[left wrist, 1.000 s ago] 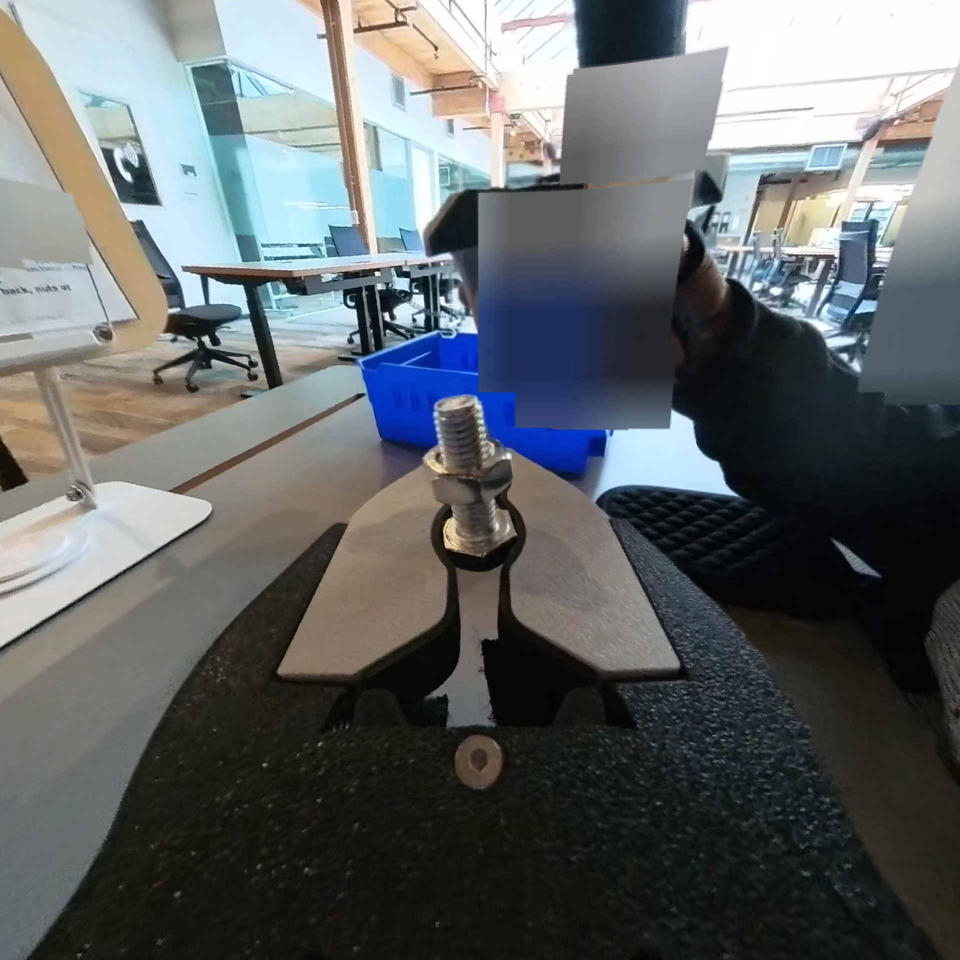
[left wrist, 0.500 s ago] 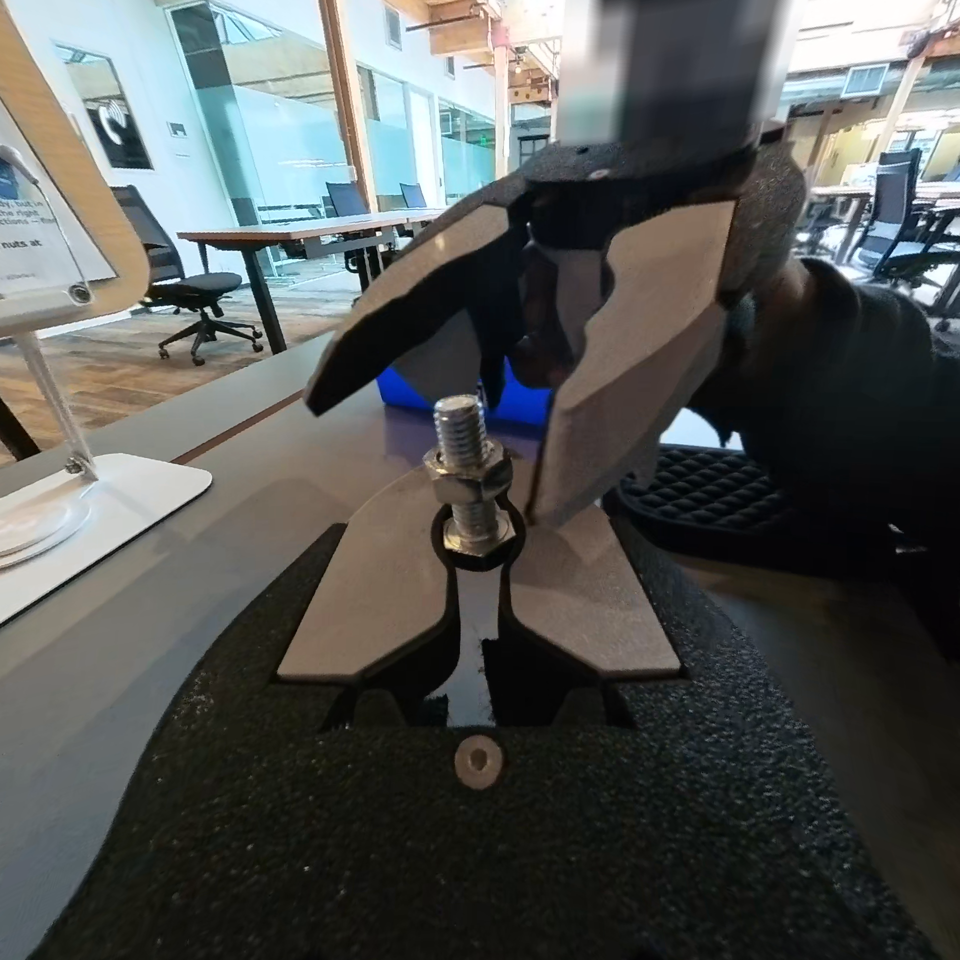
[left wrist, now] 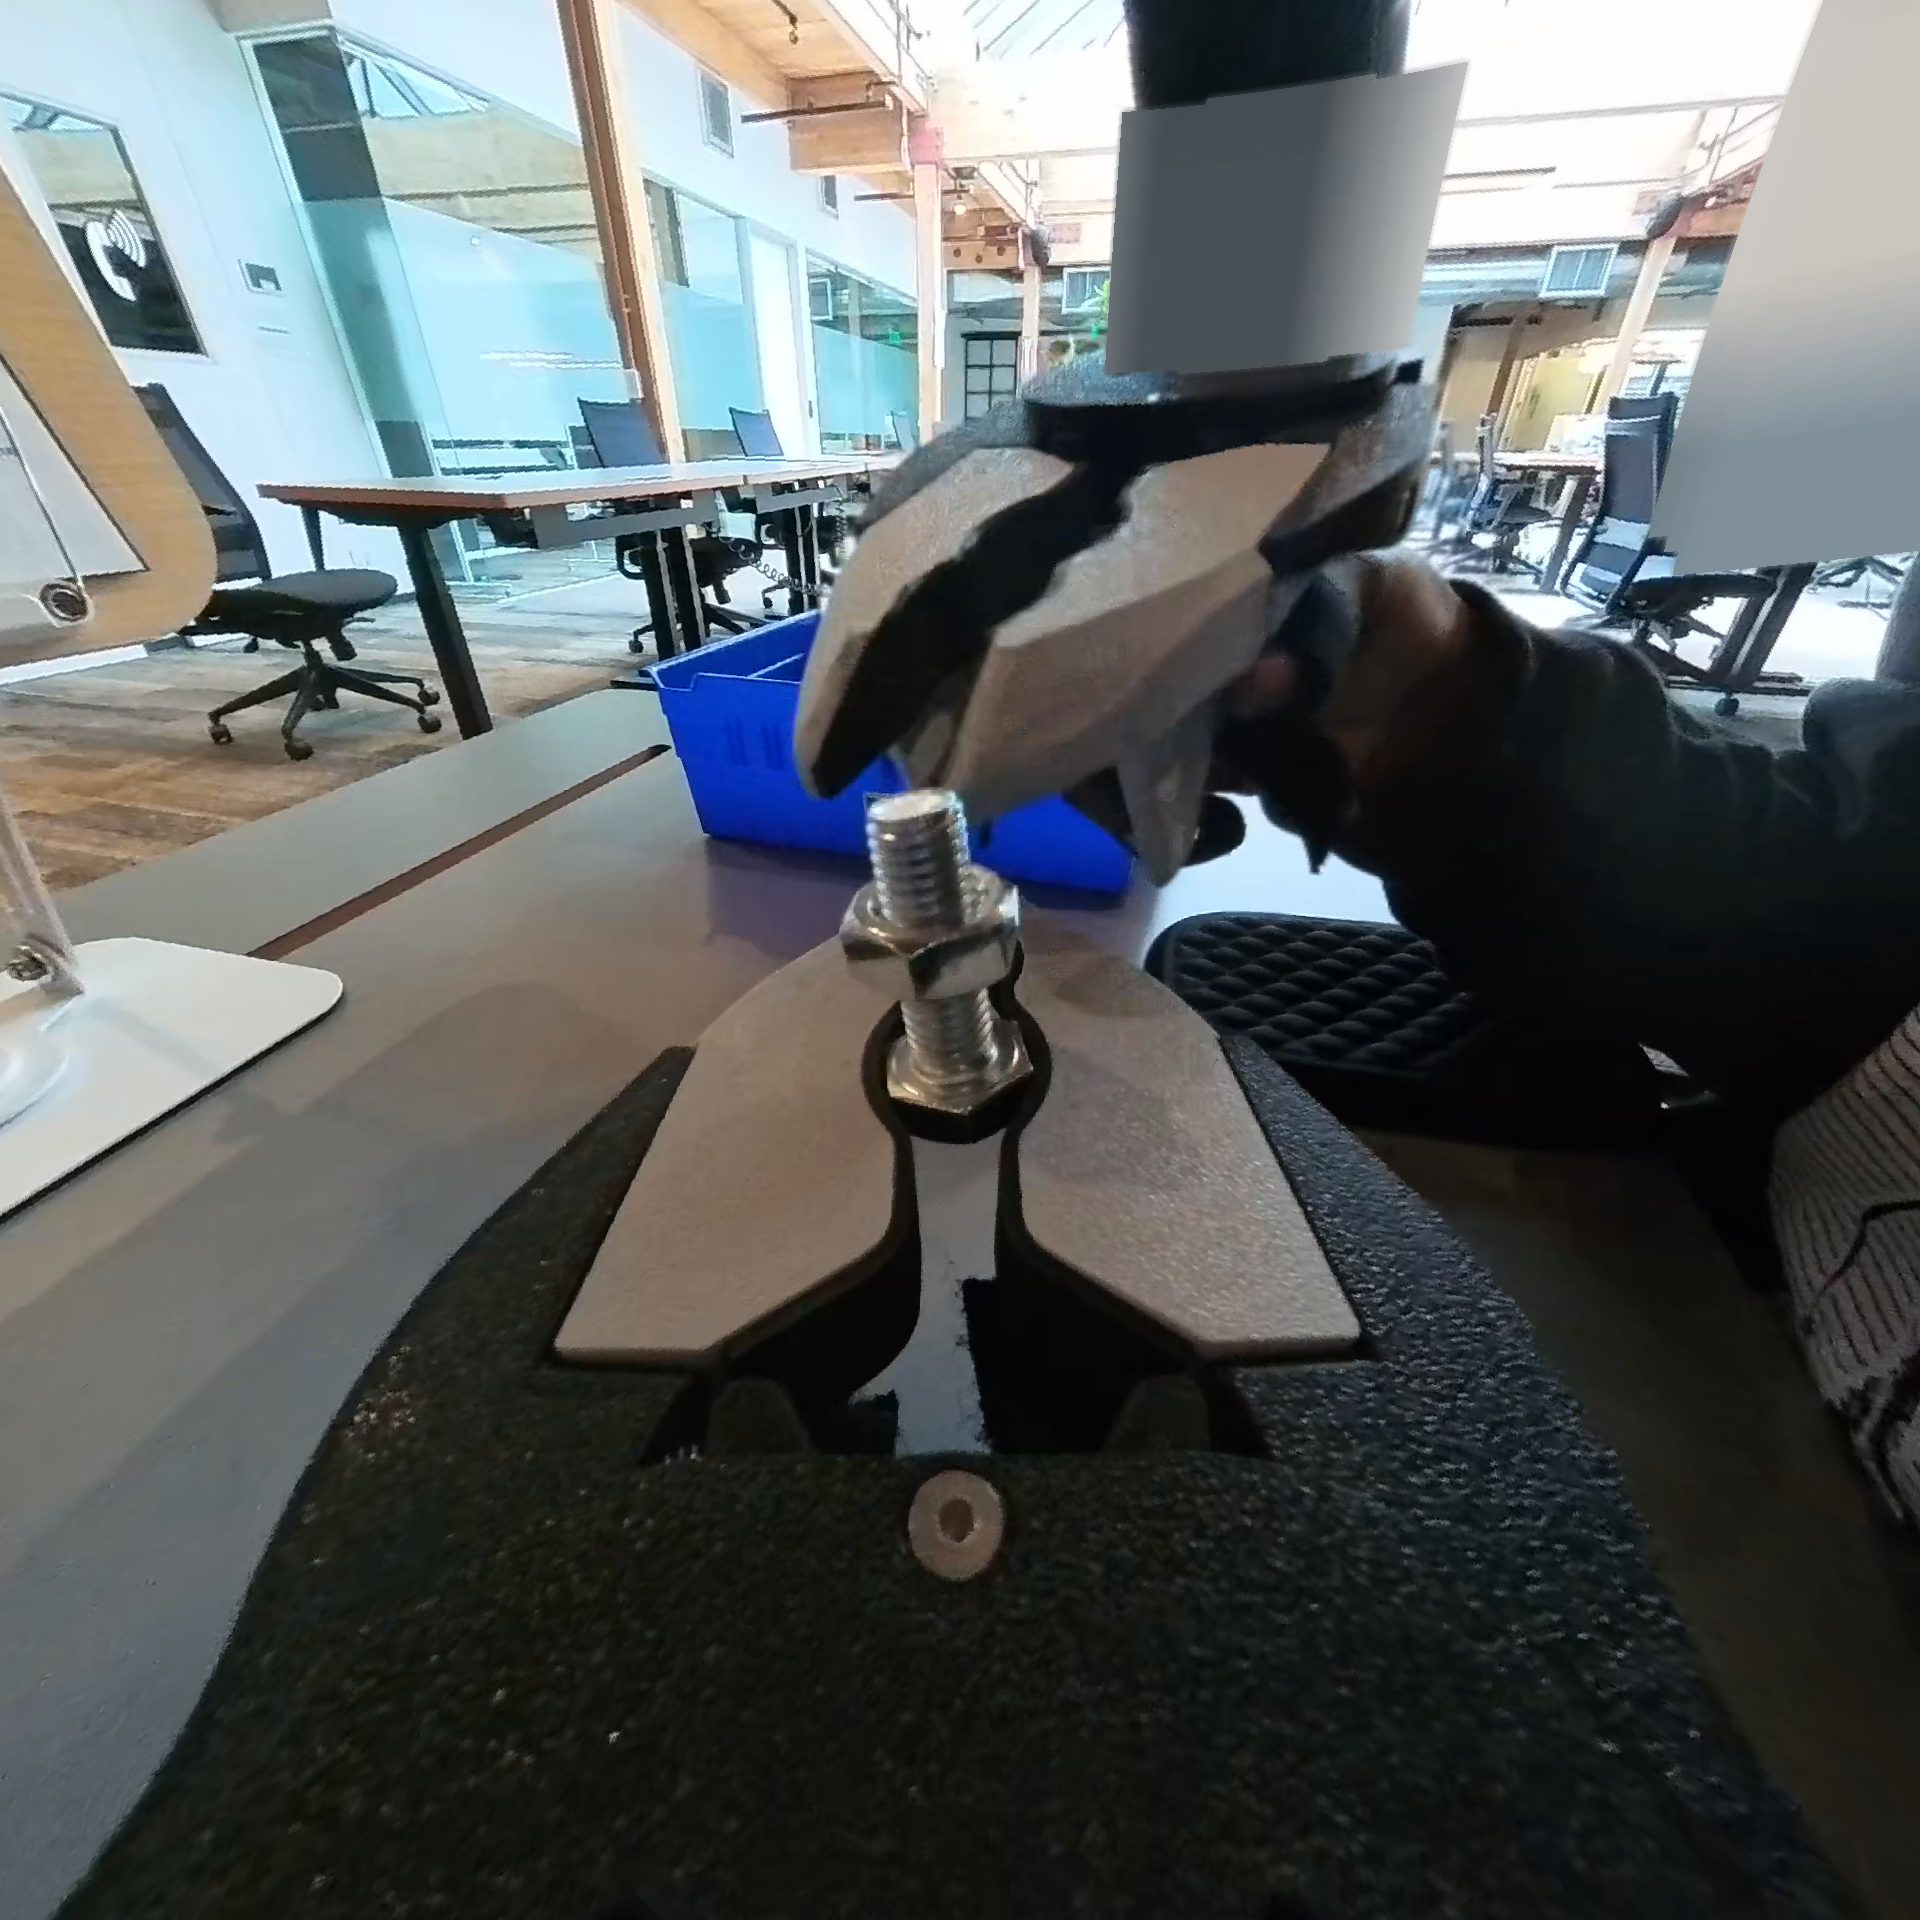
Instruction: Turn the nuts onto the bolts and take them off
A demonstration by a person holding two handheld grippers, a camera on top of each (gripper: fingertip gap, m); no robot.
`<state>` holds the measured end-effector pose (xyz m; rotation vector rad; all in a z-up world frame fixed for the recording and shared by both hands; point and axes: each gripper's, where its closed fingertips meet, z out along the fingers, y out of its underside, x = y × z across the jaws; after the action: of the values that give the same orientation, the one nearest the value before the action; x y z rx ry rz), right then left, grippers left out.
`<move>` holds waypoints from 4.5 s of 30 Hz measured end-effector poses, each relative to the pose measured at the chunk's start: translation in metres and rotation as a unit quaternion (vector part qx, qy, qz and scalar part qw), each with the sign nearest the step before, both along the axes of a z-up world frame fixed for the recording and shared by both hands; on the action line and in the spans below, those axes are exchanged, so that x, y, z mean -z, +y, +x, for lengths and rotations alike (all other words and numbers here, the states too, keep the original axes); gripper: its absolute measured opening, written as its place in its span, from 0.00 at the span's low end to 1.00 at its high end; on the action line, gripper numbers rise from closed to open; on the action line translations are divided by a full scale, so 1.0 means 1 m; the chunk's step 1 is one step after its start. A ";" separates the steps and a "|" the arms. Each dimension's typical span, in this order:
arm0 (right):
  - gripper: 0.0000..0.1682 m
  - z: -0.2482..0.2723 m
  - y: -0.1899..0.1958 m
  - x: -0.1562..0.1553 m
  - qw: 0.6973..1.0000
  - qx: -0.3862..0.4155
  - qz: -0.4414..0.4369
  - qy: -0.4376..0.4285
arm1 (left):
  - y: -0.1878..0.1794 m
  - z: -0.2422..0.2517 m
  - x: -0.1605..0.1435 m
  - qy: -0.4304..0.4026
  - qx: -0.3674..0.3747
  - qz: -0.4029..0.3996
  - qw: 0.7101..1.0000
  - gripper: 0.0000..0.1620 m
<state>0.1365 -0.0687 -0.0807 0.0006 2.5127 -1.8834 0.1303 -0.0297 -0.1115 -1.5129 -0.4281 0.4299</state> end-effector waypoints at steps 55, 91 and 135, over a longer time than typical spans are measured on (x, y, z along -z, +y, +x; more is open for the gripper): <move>0.18 0.025 -0.014 0.001 0.997 -0.077 -0.016 -0.003 | 0.011 0.012 0.000 0.002 0.050 0.002 0.999 0.06; 0.04 0.009 -0.001 -0.001 0.999 -0.045 -0.013 0.001 | 0.008 0.015 -0.005 0.010 0.058 0.011 0.998 0.06; 0.18 0.030 -0.014 -0.002 0.997 -0.073 -0.022 -0.002 | 0.012 0.017 -0.006 0.018 0.062 0.005 0.998 0.06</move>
<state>0.1665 -0.0827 -0.0783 -0.1739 2.3953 -1.8799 0.1468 -0.0179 -0.1051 -1.5099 -0.3060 0.3560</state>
